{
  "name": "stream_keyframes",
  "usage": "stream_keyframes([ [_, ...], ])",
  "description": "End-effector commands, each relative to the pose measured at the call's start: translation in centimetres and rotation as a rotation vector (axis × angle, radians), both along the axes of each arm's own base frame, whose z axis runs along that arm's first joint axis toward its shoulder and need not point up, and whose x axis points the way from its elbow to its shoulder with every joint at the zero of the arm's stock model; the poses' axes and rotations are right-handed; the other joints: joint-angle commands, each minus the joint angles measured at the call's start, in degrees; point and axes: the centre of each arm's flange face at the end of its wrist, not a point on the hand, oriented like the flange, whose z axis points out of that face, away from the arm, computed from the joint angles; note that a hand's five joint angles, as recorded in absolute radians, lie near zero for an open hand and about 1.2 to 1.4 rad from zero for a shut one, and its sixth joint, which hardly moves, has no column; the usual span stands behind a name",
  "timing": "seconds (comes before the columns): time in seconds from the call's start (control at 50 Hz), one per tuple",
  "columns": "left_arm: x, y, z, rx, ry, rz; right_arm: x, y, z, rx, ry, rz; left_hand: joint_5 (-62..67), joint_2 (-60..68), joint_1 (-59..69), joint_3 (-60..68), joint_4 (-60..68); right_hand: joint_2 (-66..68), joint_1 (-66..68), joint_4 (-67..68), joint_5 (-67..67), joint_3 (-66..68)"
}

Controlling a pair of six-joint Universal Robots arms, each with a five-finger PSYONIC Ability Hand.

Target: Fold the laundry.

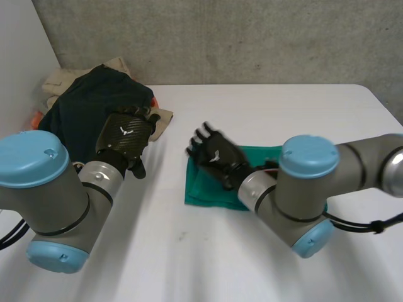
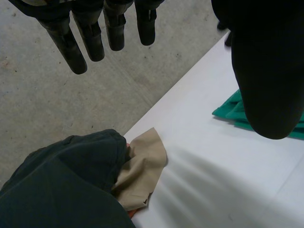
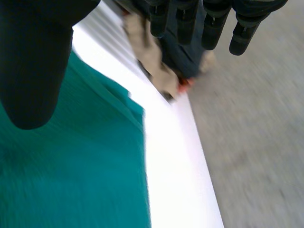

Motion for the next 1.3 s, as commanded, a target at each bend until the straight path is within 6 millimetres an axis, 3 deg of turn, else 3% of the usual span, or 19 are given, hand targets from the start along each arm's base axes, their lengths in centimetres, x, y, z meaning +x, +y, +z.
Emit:
stream_keyframes([
  [0.02, -0.3, -0.1, 0.5, -0.018, 0.009, -0.007, -8.2, -4.0, 4.6, 0.258, -0.218, -0.359, -3.02, -1.87, -1.34, -2.16, -1.56, -1.98, -2.79, -2.32, -2.8, -2.12],
  [0.06, -0.4, -0.1, 0.6, -0.023, 0.012, -0.01, -9.5, -4.1, 4.6, 0.329, -0.234, -0.4, -3.02, -1.87, -1.34, -2.16, -1.56, -1.98, -2.79, -2.32, -2.8, -2.12],
  [0.18, -0.7, 0.1, 0.5, -0.021, 0.013, -0.018, -14.9, -4.8, 1.4, 0.457, -0.116, -0.581, -3.02, -1.87, -1.34, -2.16, -1.56, 0.76, -0.06, 0.41, -0.07, 0.61],
  [0.26, -1.3, 0.7, 0.3, -0.022, 0.014, -0.041, -17.6, -5.7, -0.3, 0.416, -0.005, -0.653, -3.02, -1.87, -1.34, -2.16, -1.56, 21.63, 20.82, 21.29, 20.81, 21.48],
  [0.34, -1.4, 0.9, 0.2, -0.018, 0.011, -0.045, -18.3, -6.5, -0.4, 0.344, 0.048, -0.69, -3.02, -1.87, -1.34, -2.16, -1.56, 67.9, 67.09, 67.56, 67.08, 67.76],
  [0.46, -1.3, 1.0, 0.5, -0.025, 0.015, -0.044, -17.3, -8.2, 1.9, 0.199, -0.027, -0.685, -3.02, -1.87, -1.34, -2.16, -1.56, 68.02, 67.21, 67.68, 67.2, 67.88],
  [0.58, -1.2, 1.4, 1.2, -0.04, 0.023, -0.044, -9.8, -5.4, 5.7, 0.138, -0.163, -0.46, -3.02, -1.87, -1.34, -2.16, -1.56, 68.02, 67.21, 67.68, 67.2, 67.88],
  [0.68, -0.9, 1.6, 1.2, -0.037, 0.022, -0.041, -7.1, -3.6, 4.9, 0.183, -0.167, -0.385, -3.02, -1.87, -1.34, -2.16, -1.56, 68.02, 67.21, 67.68, 67.2, 67.88],
  [0.7, -0.8, 1.8, 1.0, -0.031, 0.018, -0.039, -7.1, -3.4, 4.5, 0.199, -0.164, -0.387, -3.02, -1.87, -1.34, -2.16, -1.56, 52.43, 51.62, 52.09, 51.61, 52.28],
  [0.74, -0.6, 1.9, 0.9, -0.026, 0.017, -0.037, -7.6, -2.9, 3.5, 0.258, -0.177, -0.41, -3.02, -1.87, -1.34, -2.16, -1.56, 0.94, 0.13, 0.6, 0.12, 0.79],
  [0.76, -0.6, 2.0, 0.9, -0.024, 0.016, -0.039, -7.9, -2.7, 3.2, 0.287, -0.186, -0.42, -3.02, -1.87, -1.34, -2.16, -1.56, -1.2, -2.01, -1.54, -2.02, -1.34],
  [0.8, -0.6, 2.1, 0.9, -0.017, 0.024, -0.04, -8.7, -2.8, 3.0, 0.329, -0.215, -0.45, -3.02, -1.87, -1.34, -2.16, -1.56, 0.29, -0.52, -0.05, -0.53, 0.14],
  [0.86, -0.8, 2.1, 1.1, -0.003, 0.066, -0.047, -12.6, -4.6, 2.9, 0.392, -0.273, -0.574, -3.02, -1.87, -1.34, -2.16, -1.56, 1.81, 0.99, 1.46, 0.98, 1.66],
  [0.88, -0.8, 2.1, 1.1, -0.002, 0.076, -0.046, -15.3, -5.6, 2.4, 0.439, -0.289, -0.658, -3.02, -1.87, -1.34, -2.16, -1.56, 3.47, 2.66, 3.13, 2.65, 3.33],
  [0.92, -0.9, 2.0, 1.6, 0.005, 0.119, -0.045, -18.2, -6.1, 1.3, 0.527, -0.29, -0.718, -3.02, -1.87, -1.34, -2.16, -1.56, 7.51, 6.69, 7.16, 6.68, 7.36],
  [0.94, -1.0, 1.9, 1.9, 0.008, 0.146, -0.046, -18.6, -6.1, 1.1, 0.547, -0.288, -0.723, -3.02, -1.87, -1.34, -2.16, -1.56, 8.19, 7.38, 7.85, 7.37, 8.05],
  [1.1, -1.5, 2.1, 2.5, 0.008, 0.189, -0.063, -19.5, -5.7, -0.5, 0.653, -0.291, -0.686, -3.02, -1.87, -1.34, -2.16, -1.56, 20.97, 20.15, 20.63, 20.15, 20.82],
  [1.26, -1.7, 2.6, 2.0, 0.023, 0.181, -0.074, -19.4, -6.6, -1.8, 0.662, -0.313, -0.681, -3.02, -1.87, -1.34, -2.16, -1.56, 65.16, 64.35, 64.82, 64.34, 65.02],
  [1.3, -1.6, 2.6, 1.9, 0.026, 0.179, -0.074, -19.6, -6.7, -1.8, 0.657, -0.317, -0.688, -3.02, -1.87, -1.34, -2.16, -1.56, 68.02, 67.21, 67.68, 67.2, 67.88],
])
